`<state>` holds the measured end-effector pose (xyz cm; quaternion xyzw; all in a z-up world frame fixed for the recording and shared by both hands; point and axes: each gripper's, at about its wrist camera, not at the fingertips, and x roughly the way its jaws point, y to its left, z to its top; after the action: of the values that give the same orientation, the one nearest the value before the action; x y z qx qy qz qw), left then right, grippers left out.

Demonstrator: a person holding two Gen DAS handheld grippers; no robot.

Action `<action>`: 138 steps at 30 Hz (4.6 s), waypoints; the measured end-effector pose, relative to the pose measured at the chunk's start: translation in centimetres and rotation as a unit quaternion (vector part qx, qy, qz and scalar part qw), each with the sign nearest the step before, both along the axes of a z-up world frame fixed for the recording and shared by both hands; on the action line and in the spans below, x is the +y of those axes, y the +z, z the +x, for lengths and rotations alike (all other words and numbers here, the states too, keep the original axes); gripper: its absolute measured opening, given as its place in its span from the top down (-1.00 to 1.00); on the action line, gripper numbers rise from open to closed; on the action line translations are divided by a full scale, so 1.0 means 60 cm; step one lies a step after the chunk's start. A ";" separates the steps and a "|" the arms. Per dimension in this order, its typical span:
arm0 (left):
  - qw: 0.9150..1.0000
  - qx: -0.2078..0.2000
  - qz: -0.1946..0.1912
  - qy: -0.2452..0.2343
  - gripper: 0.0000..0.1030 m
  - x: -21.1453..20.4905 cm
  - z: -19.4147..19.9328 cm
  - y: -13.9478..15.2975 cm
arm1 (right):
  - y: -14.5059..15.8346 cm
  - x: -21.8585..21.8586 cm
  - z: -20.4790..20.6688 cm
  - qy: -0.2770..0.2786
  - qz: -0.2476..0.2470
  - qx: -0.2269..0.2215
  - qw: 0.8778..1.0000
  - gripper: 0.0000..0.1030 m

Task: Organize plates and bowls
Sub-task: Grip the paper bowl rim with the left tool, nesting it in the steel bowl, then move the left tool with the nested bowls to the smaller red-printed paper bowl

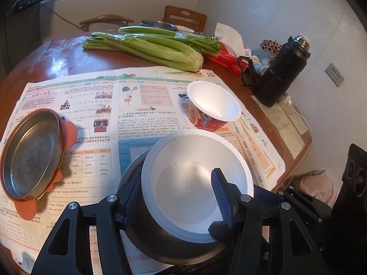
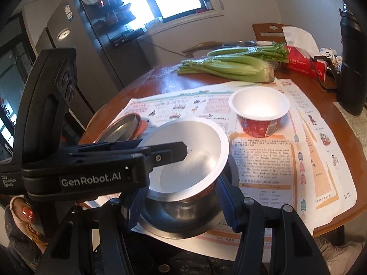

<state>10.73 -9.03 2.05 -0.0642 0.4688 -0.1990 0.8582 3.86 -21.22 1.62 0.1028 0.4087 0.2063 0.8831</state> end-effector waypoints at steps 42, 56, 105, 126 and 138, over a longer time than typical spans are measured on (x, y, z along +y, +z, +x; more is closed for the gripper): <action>0.999 0.033 0.021 -0.002 -0.15 -0.002 0.004 -0.045 | -0.035 0.005 0.011 0.028 -0.012 0.023 0.999 -0.14; 0.999 0.033 0.023 -0.004 -0.15 -0.004 0.003 -0.049 | -0.042 0.007 0.015 0.031 -0.016 0.026 0.999 -0.14; 1.000 -0.024 0.000 -0.001 -0.17 0.010 0.027 0.030 | -0.003 -0.090 0.021 -0.050 0.002 -0.008 0.999 -0.14; 0.998 -0.033 0.022 -0.052 -0.17 -0.081 0.120 0.057 | 0.010 -0.170 0.066 -0.124 0.022 -0.016 0.992 -0.14; 0.996 -0.029 0.030 -0.077 -0.17 -0.121 0.159 0.062 | 0.021 -0.195 0.095 -0.148 0.016 -0.018 0.989 -0.14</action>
<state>20.25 -16.29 5.78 0.0036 0.4532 -0.2516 0.8552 9.58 -32.95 2.86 0.1722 0.3698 0.0818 0.9094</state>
